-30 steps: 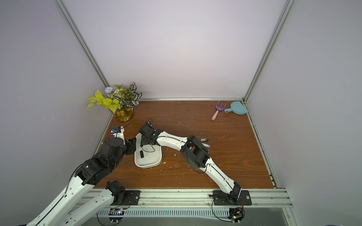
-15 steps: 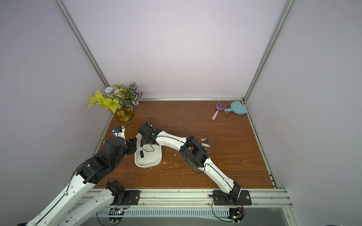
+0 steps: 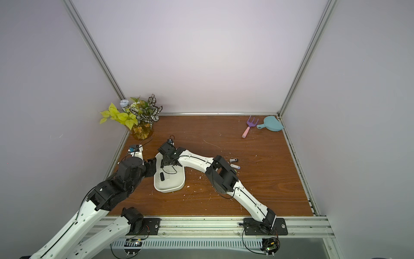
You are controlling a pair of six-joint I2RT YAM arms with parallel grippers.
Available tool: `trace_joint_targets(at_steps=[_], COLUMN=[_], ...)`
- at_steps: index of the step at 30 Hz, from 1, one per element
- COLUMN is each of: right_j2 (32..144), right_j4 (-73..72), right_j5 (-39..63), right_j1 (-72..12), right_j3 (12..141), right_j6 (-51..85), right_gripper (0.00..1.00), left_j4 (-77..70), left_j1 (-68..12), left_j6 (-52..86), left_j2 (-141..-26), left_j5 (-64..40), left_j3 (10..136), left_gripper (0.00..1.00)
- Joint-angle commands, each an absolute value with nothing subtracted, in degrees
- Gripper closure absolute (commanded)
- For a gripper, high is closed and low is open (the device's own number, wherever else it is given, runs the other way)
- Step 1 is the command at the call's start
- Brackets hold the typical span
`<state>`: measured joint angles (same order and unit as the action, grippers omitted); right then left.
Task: Put the usb flash drive into the storage box
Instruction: Place the USB flash in the storage box, then pick up the USB flash from the center of the board.
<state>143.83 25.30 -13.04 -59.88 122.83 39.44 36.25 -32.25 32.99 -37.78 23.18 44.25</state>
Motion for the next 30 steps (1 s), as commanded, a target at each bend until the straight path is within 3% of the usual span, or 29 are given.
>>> trace_joint_targets(at_steps=[1, 10, 19, 22, 26, 30], right_j2=[142.5, 137.3, 123.2, 114.6, 98.2, 83.3], right_j4=[27.1, 27.3, 26.9, 24.9, 11.5, 2.5], right_j5=[-12.8, -13.2, -15.9, -15.9, -11.7, -10.2], right_j1=[-60.0, -61.0, -60.3, -57.0, -49.2, -36.9], right_j3=[124.6, 124.1, 116.8, 107.0, 81.8, 59.1], right_j6=[39.4, 38.0, 33.3, 31.7, 28.5, 30.3], right_gripper=[0.66, 0.63, 0.59, 0.57, 0.55, 0.53], left_j4=[36.4, 36.4, 36.0, 33.3, 27.0, 22.1], left_j1=[-31.6, -31.6, -31.6, -31.6, -31.7, -37.7], left_j6=[33.1, 33.2, 32.7, 29.8, 25.3, 26.9], left_j2=[-38.0, -38.0, -37.4, -37.0, -40.8, -51.3], left_j5=[23.1, 23.2, 21.7, 16.3, 1.4, -0.6], left_j3=[44.0, 44.0, 44.1, 43.3, 42.0, 44.0], left_gripper=[0.43, 0.43, 0.43, 0.43, 0.43, 0.45])
